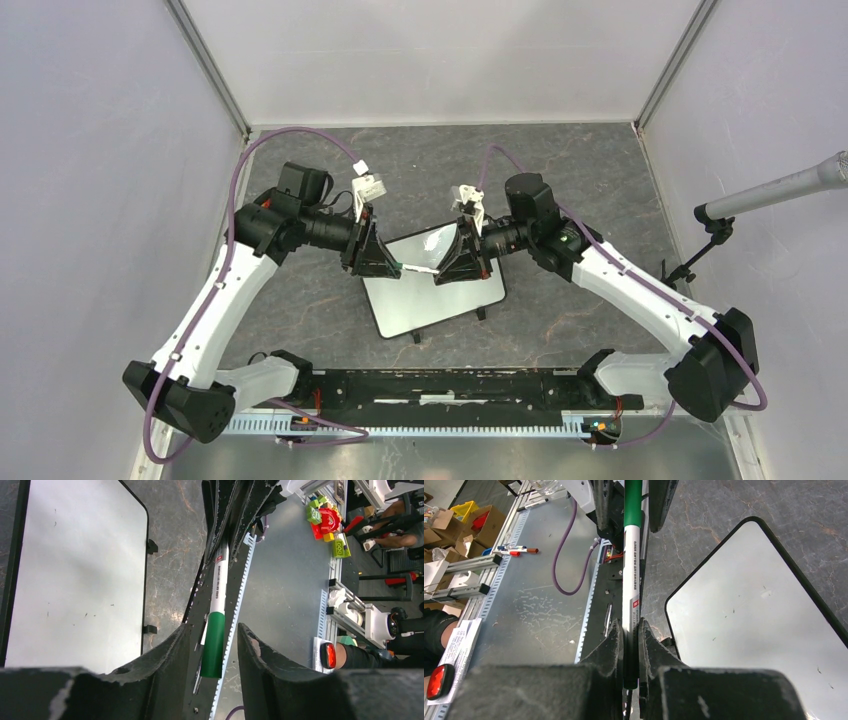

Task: Write a sentence on the whiteboard
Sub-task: Pass from the right arm to the left, then open the pen cap from the whiteboard marker.

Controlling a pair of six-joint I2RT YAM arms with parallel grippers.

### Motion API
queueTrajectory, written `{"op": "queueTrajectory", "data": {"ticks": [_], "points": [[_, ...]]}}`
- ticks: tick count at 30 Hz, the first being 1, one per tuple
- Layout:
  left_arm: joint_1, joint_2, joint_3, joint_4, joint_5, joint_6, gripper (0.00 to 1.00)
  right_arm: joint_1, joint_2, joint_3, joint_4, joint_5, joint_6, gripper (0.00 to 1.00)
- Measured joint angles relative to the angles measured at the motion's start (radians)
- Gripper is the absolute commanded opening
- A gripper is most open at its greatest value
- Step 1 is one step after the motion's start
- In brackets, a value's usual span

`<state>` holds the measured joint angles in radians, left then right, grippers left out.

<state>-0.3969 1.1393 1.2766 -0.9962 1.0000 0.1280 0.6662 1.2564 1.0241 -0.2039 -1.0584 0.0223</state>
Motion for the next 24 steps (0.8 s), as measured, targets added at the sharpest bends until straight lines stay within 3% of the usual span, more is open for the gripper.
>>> {"op": "queueTrajectory", "data": {"ticks": [5, 6, 9, 10, 11, 15, 19, 22, 24], "points": [[-0.005, -0.008, -0.012, 0.027, -0.004, -0.005, 0.13, 0.0, 0.0, 0.0, -0.001, -0.004, 0.004, 0.0], [-0.006, -0.011, -0.017, 0.034, 0.001, -0.009, 0.08, 0.0, 0.0, 0.0, -0.001, -0.002, 0.004, 0.06], [-0.01, -0.026, -0.031, 0.063, 0.008, -0.021, 0.03, -0.002, -0.001, 0.0, 0.0, -0.006, 0.006, 0.55], [-0.009, -0.033, -0.04, 0.078, 0.011, -0.029, 0.03, -0.005, -0.002, 0.0, 0.002, 0.0, 0.016, 0.67], [-0.009, -0.04, -0.053, 0.098, 0.013, -0.04, 0.03, -0.009, -0.002, 0.0, 0.005, 0.007, 0.027, 0.72], [-0.001, -0.075, -0.126, 0.226, 0.026, -0.144, 0.02, -0.071, -0.013, 0.001, 0.071, 0.016, 0.115, 0.83], [0.034, -0.11, -0.221, 0.433, 0.051, -0.325, 0.02, -0.153, -0.063, -0.045, 0.249, 0.031, 0.259, 0.98], [0.065, -0.126, -0.296, 0.637, 0.069, -0.497, 0.03, -0.164, -0.108, -0.068, 0.316, 0.034, 0.319, 0.98], [0.077, -0.132, -0.335, 0.752, 0.077, -0.593, 0.02, -0.162, -0.115, -0.068, 0.382, 0.018, 0.369, 0.92]]}}
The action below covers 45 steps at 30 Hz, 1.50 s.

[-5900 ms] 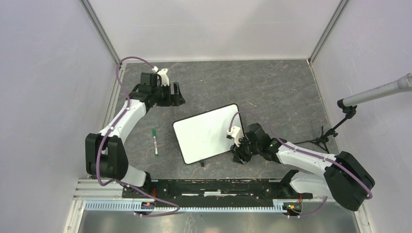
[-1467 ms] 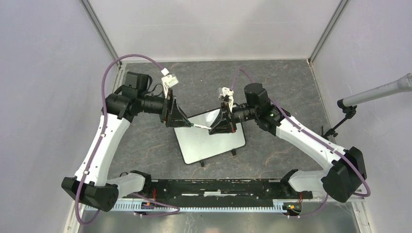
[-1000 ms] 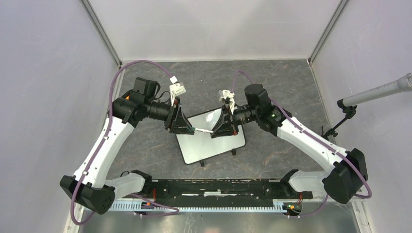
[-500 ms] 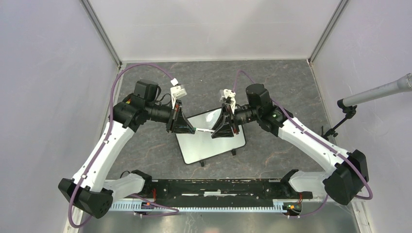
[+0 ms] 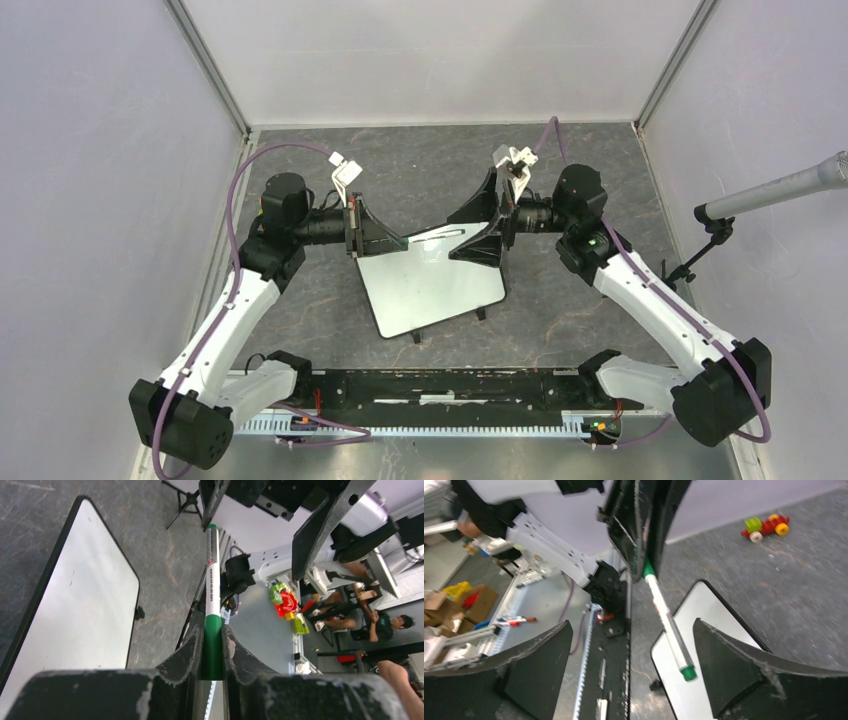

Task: Write a sentence on the whiteboard
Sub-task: Open the pen cap from the whiteboard marker.

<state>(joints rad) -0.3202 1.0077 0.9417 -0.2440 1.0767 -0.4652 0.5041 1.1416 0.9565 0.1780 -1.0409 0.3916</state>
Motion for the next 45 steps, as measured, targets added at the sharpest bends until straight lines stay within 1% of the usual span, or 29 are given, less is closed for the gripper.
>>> {"op": "queueTrajectory", "data": {"ticks": [2, 4, 5, 6, 8, 9, 11, 19, 26, 29, 32, 36, 45], "points": [[0.002, -0.003, -0.027, 0.118, 0.001, -0.096, 0.03, 0.002, 0.004, -0.006, 0.09, -0.022, 0.079, 0.85], [0.002, -0.005, -0.042, 0.212, 0.004, -0.174, 0.03, 0.002, 0.01, -0.025, 0.192, -0.033, 0.169, 0.79], [0.002, -0.006, -0.05, 0.262, 0.008, -0.217, 0.02, 0.003, 0.013, -0.033, 0.227, -0.035, 0.2, 0.76], [0.002, -0.007, -0.058, 0.307, 0.011, -0.254, 0.03, 0.003, 0.018, -0.042, 0.271, -0.036, 0.241, 0.71], [0.002, -0.008, -0.073, 0.413, 0.018, -0.338, 0.02, 0.003, 0.032, -0.056, 0.327, -0.037, 0.301, 0.66], [0.002, -0.009, -0.076, 0.439, 0.018, -0.36, 0.02, 0.006, 0.038, -0.064, 0.347, -0.039, 0.328, 0.62], [0.002, -0.016, -0.076, 0.468, 0.018, -0.387, 0.02, 0.016, 0.045, -0.074, 0.368, -0.039, 0.37, 0.6], [0.002, -0.029, -0.076, 0.454, 0.031, -0.398, 0.02, 0.044, 0.048, -0.074, 0.406, -0.039, 0.423, 0.57], [-0.014, -0.036, -0.067, 0.337, 0.036, -0.367, 0.03, 0.053, 0.053, -0.072, 0.375, -0.031, 0.409, 0.58], [-0.023, -0.036, -0.059, 0.299, 0.035, -0.349, 0.03, 0.062, 0.054, -0.072, 0.352, -0.026, 0.395, 0.54], [-0.024, -0.036, -0.056, 0.287, 0.035, -0.343, 0.02, 0.069, 0.054, -0.072, 0.335, -0.02, 0.386, 0.49], [-0.03, -0.032, -0.055, 0.281, 0.035, -0.338, 0.03, 0.075, 0.06, -0.068, 0.321, -0.01, 0.38, 0.46], [-0.043, -0.015, -0.053, 0.275, 0.034, -0.329, 0.03, 0.097, 0.082, -0.058, 0.312, 0.0, 0.369, 0.44]]}}
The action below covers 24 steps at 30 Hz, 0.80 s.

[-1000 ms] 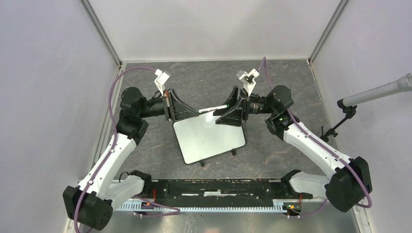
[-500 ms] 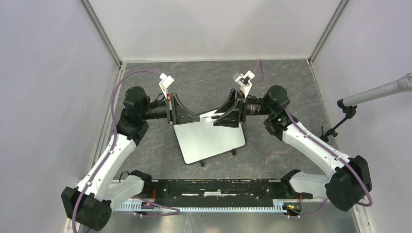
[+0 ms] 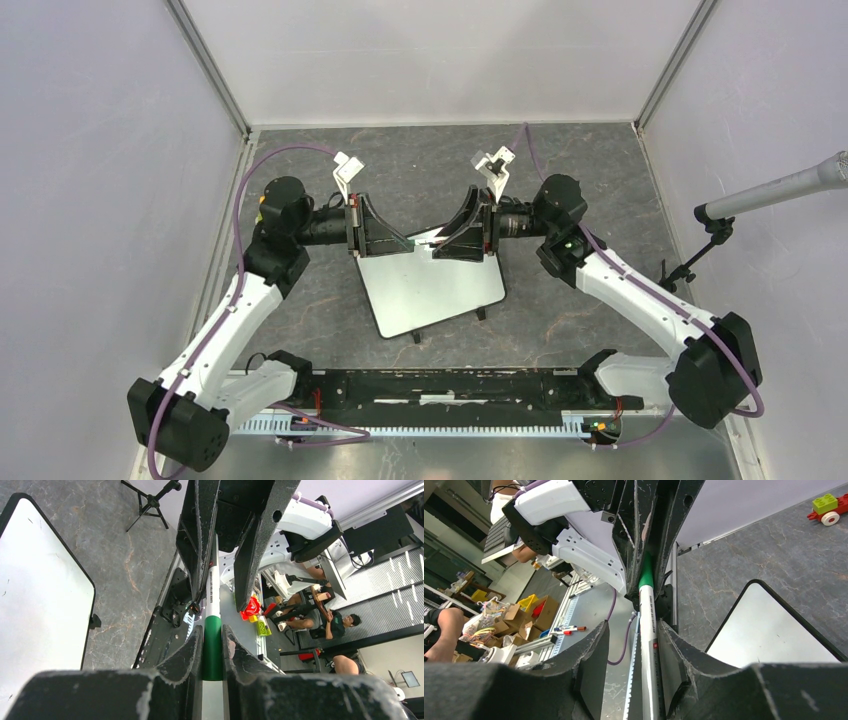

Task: Write a sentence on the whiteboard
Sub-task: Open the pen cap from the whiteboard marker.

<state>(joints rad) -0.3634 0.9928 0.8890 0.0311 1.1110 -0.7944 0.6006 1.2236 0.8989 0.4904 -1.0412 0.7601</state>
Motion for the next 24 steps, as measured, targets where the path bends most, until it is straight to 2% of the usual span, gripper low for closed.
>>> {"op": "queueTrajectory", "data": {"ticks": [19, 24], "points": [[-0.008, 0.008, 0.0, -0.004, 0.002, 0.006, 0.03, 0.014, 0.018, 0.029, -0.058, 0.01, -0.054, 0.39], [-0.013, -0.002, 0.011, -0.105, -0.001, 0.076, 0.03, 0.021, 0.018, 0.031, -0.103, 0.022, -0.095, 0.39]]}}
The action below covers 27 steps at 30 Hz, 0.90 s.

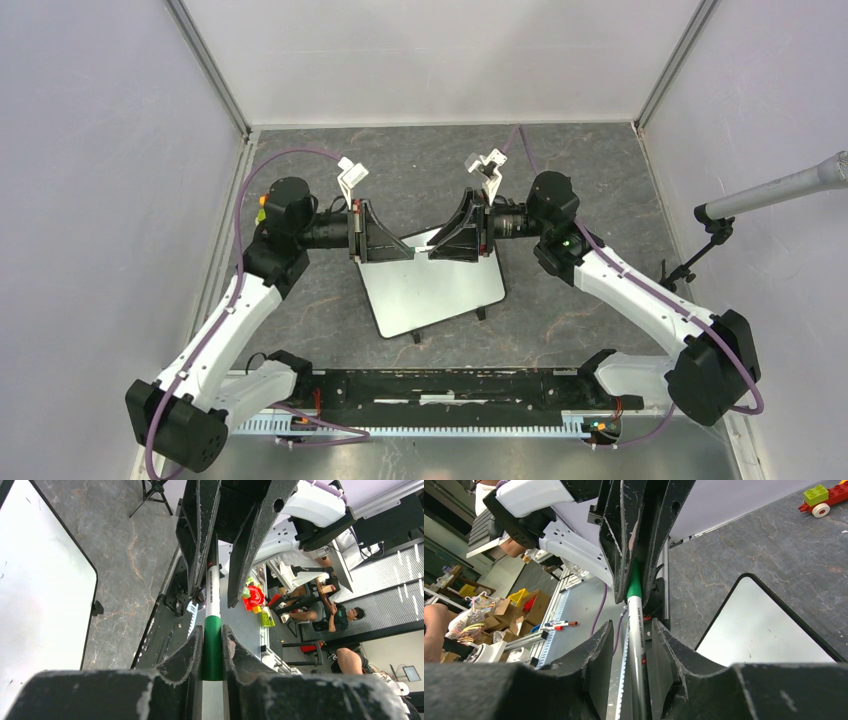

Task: Write a sentence on the whiteboard
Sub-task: Open the pen cap from the whiteboard marker.

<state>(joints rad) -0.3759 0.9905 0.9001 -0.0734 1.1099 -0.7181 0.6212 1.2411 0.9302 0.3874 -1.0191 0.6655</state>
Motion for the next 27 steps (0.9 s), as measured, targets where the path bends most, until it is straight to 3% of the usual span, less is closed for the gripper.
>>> {"op": "queueTrajectory", "data": {"ticks": [7, 15, 27], "points": [[-0.003, -0.011, 0.011, -0.089, -0.008, 0.064, 0.03, 0.001, 0.0, 0.002, -0.014, 0.003, -0.01, 0.38], [-0.001, -0.011, 0.011, -0.005, -0.008, 0.031, 0.02, 0.001, 0.0, 0.002, 0.032, 0.0, 0.031, 0.44], [0.002, -0.01, 0.011, 0.003, -0.02, 0.027, 0.03, 0.001, 0.0, 0.002, 0.046, 0.004, 0.045, 0.31]]}}
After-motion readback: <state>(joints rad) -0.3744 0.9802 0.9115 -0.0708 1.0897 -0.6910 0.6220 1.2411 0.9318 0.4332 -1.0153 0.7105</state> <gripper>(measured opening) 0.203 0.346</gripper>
